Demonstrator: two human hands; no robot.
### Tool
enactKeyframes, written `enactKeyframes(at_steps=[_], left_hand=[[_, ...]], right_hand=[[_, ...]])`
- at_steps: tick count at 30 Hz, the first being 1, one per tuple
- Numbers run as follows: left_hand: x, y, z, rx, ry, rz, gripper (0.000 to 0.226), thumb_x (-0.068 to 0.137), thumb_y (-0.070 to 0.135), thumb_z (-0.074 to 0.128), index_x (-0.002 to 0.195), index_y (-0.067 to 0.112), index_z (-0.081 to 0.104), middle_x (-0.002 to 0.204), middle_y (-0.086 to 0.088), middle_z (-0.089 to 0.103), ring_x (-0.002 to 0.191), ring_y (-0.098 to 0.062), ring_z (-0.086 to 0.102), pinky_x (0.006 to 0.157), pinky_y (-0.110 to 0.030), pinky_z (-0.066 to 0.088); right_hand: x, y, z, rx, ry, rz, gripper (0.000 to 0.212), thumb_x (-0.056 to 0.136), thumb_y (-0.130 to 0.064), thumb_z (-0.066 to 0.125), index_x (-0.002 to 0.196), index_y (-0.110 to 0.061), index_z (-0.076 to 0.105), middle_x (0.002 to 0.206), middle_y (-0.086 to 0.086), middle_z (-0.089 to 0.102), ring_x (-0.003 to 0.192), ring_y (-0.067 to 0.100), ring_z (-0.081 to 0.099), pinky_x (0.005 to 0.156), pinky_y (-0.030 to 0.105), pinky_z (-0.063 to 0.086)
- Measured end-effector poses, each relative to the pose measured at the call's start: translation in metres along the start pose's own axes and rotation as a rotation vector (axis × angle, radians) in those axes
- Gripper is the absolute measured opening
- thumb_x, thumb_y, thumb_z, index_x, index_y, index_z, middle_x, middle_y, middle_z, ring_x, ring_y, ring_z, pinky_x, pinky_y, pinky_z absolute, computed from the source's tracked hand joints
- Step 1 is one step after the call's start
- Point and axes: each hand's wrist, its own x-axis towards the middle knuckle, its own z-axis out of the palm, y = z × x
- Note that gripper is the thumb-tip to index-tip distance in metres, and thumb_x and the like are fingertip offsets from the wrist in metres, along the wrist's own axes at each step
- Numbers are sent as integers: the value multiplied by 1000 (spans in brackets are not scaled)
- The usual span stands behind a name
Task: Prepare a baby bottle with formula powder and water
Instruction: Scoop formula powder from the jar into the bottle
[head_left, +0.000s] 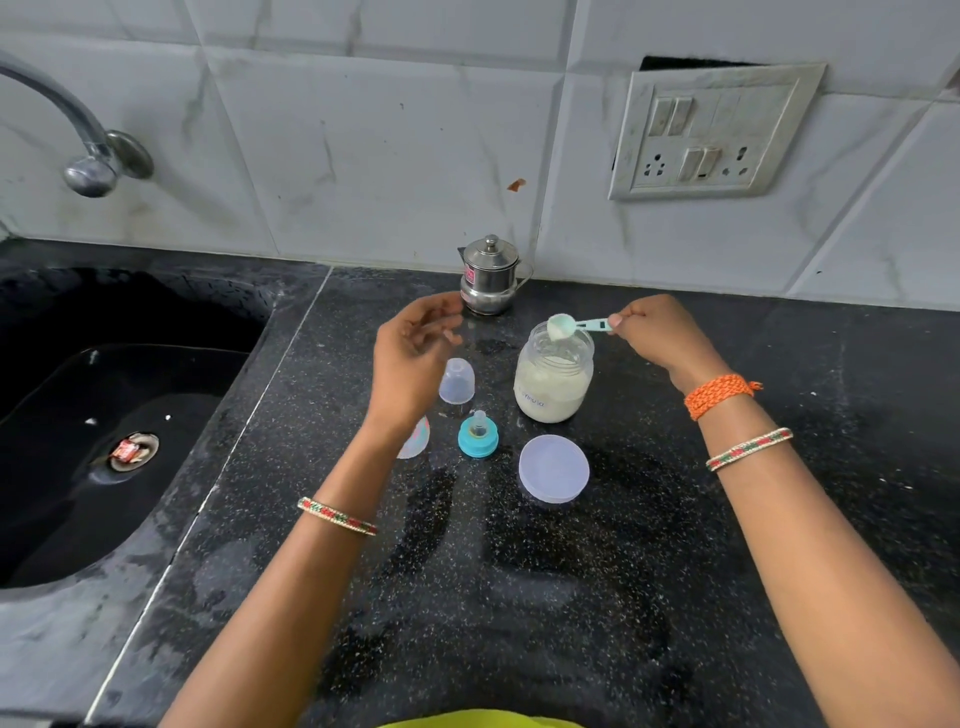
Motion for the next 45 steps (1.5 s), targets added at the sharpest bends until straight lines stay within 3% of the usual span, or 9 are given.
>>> enactKeyframes(at_steps=[5,8,13,18,24,30,36,41,45], left_hand=[[-9,2,-45,-12,151,9,41,82,-14,48,108,13,64,106,2,67,100,-8,63,90,-34,53],[-21,-8,-72,11,186,-48,44,81,-16,51,111,14,62,107,4,66,100,-4,62,95,-34,51],[-42,-32,-91,100,54,-187,59,78,-22,48,124,15,51,121,-1,59,118,-14,53,103,-38,43],[-52,-50,-89,126,-119,-294,66,79,-6,65,132,23,40,138,-1,48,127,-7,42,107,-35,35],[-51,-62,-78,135,-173,-291,60,78,11,75,126,29,44,126,16,52,119,2,47,98,-21,35],[-49,-73,-75,151,-76,-216,52,69,17,83,112,22,55,115,-2,65,106,-16,62,96,-31,49],[-51,-76,-72,163,-74,-168,54,70,15,82,117,26,56,115,-2,66,106,-15,64,96,-34,50],[-50,-79,-72,182,-75,-174,56,67,22,84,118,19,62,111,-2,69,104,-15,65,96,-39,51],[-49,-79,-72,167,-66,-176,52,67,16,84,115,23,62,110,-1,70,104,-13,65,96,-36,51]], right_hand=[[-12,-31,10,91,-65,-144,22,93,-24,55,74,-19,65,74,-5,57,87,19,53,86,39,42],[-21,-54,33,74,-109,-234,26,91,-26,55,66,-24,60,72,-6,58,91,23,57,88,41,43],[-36,-81,77,-43,-169,-327,15,92,-28,53,83,-25,65,96,6,66,103,30,58,95,45,42],[-43,-88,103,-179,-70,-393,19,92,-25,51,95,-22,70,109,4,66,113,29,52,93,40,28],[-62,-84,108,-274,45,-665,14,95,-15,49,96,-11,63,100,8,61,89,30,58,68,32,35],[-81,-70,119,-347,111,-983,11,81,1,62,91,-5,63,82,10,53,77,29,55,50,41,49],[-89,-61,121,-276,150,-1063,19,73,11,63,88,0,65,82,13,55,74,28,55,44,38,50],[-88,-56,122,-260,157,-1057,28,82,-4,40,89,0,67,82,12,56,73,27,56,43,37,50],[-86,-55,122,-264,141,-1003,25,79,4,47,93,-1,66,84,13,55,72,27,55,43,37,48]])
